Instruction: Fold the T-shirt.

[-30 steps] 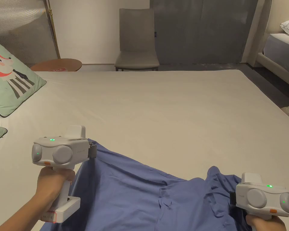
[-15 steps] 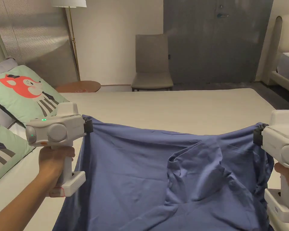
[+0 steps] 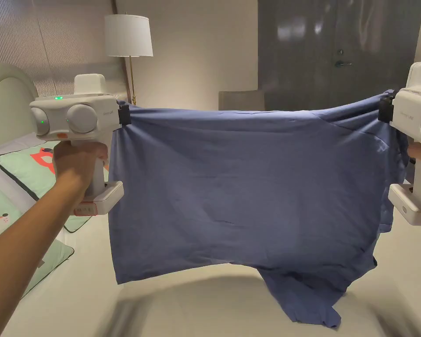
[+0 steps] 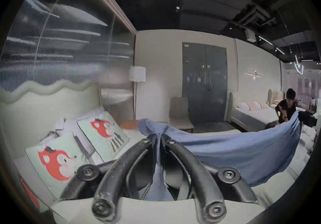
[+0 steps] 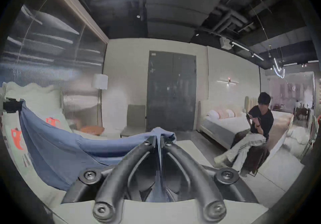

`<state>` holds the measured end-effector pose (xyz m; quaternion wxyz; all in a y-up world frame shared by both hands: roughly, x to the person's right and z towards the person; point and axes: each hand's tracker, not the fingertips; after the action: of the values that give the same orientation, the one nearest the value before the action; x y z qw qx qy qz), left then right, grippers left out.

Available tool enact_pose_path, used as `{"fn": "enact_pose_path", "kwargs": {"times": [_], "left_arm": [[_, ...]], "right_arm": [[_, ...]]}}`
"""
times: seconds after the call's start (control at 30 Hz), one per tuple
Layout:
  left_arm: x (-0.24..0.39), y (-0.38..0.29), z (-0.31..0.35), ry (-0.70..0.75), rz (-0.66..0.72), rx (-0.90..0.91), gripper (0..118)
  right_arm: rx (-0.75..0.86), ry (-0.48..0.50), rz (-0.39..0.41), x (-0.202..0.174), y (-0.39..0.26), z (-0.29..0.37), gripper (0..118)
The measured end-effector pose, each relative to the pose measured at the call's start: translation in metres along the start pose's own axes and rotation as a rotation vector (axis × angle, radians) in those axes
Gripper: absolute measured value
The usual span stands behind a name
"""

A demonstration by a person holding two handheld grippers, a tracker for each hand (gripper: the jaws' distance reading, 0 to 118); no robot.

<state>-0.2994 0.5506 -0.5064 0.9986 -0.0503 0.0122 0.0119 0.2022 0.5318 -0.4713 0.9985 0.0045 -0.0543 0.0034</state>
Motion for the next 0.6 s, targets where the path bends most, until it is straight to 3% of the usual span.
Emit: {"fn": "enact_pose_path", "kwargs": {"times": [0.13,0.33,0.6], "left_arm": [[0.006,0.015,-0.019,0.034,-0.049,0.052,1],[0.001,-0.003,-0.049,0.040,-0.018,0.070,1],[0.000,-0.095,-0.077,0.046,-0.018,-0.031,1]], "right_arm": [[0.039,-0.001,-0.010,-0.004,0.025,-0.020,3],[0.101,0.012,0.024,-0.010,0.032,-0.025,3],[0.028,0.037,0.072,-0.015,-0.043,-0.042,3]]}}
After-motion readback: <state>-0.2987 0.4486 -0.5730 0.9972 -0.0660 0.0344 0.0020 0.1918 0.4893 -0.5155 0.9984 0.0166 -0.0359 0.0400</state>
